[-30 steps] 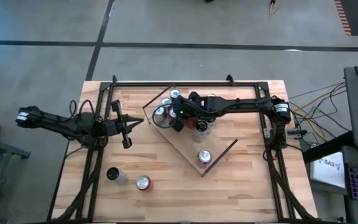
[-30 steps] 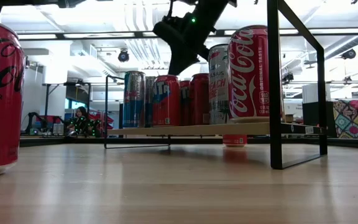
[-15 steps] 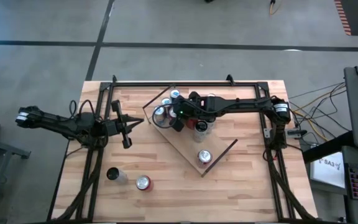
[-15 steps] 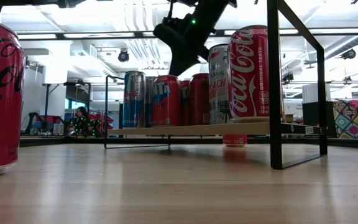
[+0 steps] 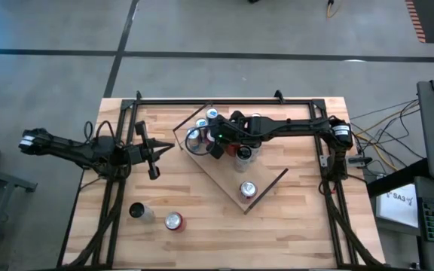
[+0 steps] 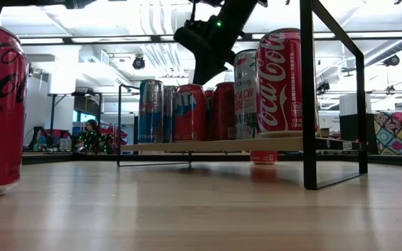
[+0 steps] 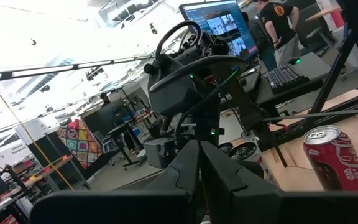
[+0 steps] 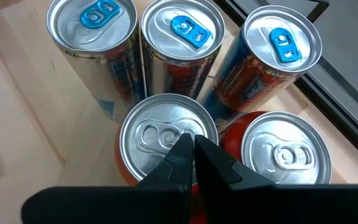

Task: Place canned beverage on shelf
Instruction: Put the left orange soda can on the shelf aligned with the orange soda can on the shelf

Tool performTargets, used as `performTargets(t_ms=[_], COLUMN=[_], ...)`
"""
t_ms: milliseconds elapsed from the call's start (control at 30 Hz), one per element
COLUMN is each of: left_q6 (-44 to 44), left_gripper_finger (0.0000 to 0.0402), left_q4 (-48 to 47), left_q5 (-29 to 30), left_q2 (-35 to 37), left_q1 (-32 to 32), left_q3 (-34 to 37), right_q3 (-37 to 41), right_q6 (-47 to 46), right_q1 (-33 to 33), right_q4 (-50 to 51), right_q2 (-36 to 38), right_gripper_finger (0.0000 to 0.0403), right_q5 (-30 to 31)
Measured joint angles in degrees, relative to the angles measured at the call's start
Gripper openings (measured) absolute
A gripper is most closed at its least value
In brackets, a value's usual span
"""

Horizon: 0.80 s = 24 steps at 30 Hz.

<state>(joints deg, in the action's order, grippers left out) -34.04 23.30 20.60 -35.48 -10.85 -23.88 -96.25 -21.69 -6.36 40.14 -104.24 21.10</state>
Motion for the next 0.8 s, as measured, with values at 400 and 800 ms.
performTargets(t_ms=[400,800], left_q6=[0.0,0.0], left_gripper_finger=[0.0000,0.0000], left_q4=[0.0,-0.4], left_q5=[0.1,0.0], left_q2=[0.0,-0.1], left_q1=[0.0,0.0], left_q3=[0.0,0.0], right_q3=[-4.2,-4.8], right_q6=[-0.5,5.0], right_q1=[-1.3,-1.1], right_q4=[1.7,3.7], right_q2=[0.3,0.8], right_gripper_finger=[0.0009,0.0009], right_q5=[0.0,-0.7])
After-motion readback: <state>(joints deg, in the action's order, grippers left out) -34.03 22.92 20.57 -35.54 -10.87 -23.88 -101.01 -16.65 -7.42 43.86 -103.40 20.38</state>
